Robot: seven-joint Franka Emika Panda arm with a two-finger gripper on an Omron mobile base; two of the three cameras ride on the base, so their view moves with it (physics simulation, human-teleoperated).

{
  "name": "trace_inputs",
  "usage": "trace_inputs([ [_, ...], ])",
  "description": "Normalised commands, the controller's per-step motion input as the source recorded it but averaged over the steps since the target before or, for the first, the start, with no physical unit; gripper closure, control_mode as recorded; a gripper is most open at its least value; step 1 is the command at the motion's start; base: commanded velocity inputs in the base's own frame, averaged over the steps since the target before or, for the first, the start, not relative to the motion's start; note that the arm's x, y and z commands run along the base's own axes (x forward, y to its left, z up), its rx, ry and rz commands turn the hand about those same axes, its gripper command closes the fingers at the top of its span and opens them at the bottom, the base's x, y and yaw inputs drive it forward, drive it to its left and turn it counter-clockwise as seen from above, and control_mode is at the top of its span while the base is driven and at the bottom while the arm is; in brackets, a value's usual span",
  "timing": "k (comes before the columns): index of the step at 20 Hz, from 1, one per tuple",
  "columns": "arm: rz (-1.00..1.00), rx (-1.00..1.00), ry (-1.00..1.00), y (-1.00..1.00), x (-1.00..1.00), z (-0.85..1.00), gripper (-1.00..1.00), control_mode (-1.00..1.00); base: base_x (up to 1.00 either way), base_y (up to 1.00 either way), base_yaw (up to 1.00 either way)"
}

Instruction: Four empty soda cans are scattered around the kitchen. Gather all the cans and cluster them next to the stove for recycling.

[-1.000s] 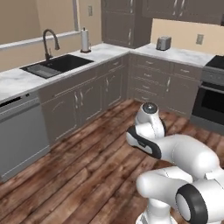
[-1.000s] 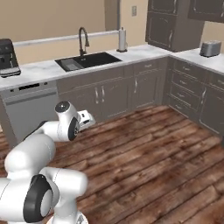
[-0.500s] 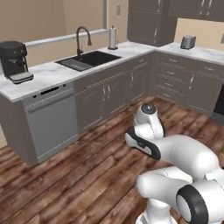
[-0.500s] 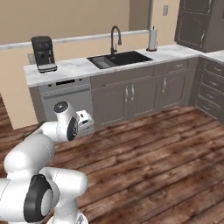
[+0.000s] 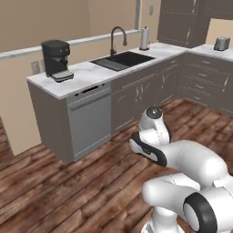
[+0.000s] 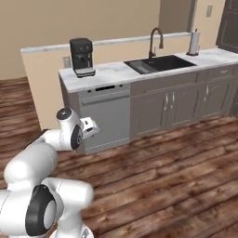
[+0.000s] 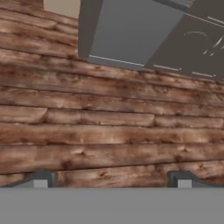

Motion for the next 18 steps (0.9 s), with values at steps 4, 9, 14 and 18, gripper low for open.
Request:
trace_inputs([
  [4, 0.0, 0.0, 0.0, 0.0, 0.0, 0.0, -1.0, 1.0, 0.03, 1.0, 0.07],
  [9, 0.0, 0.0, 0.0, 0.0, 0.0, 0.0, -1.0, 1.0, 0.03, 1.0, 0.07],
  [14, 0.0, 0.0, 0.0, 0.0, 0.0, 0.0, -1.0, 1.0, 0.08, 1.0, 0.06],
  [18, 0.0, 0.0, 0.0, 0.0, 0.0, 0.0, -1.0, 1.0, 0.23, 1.0, 0.07],
])
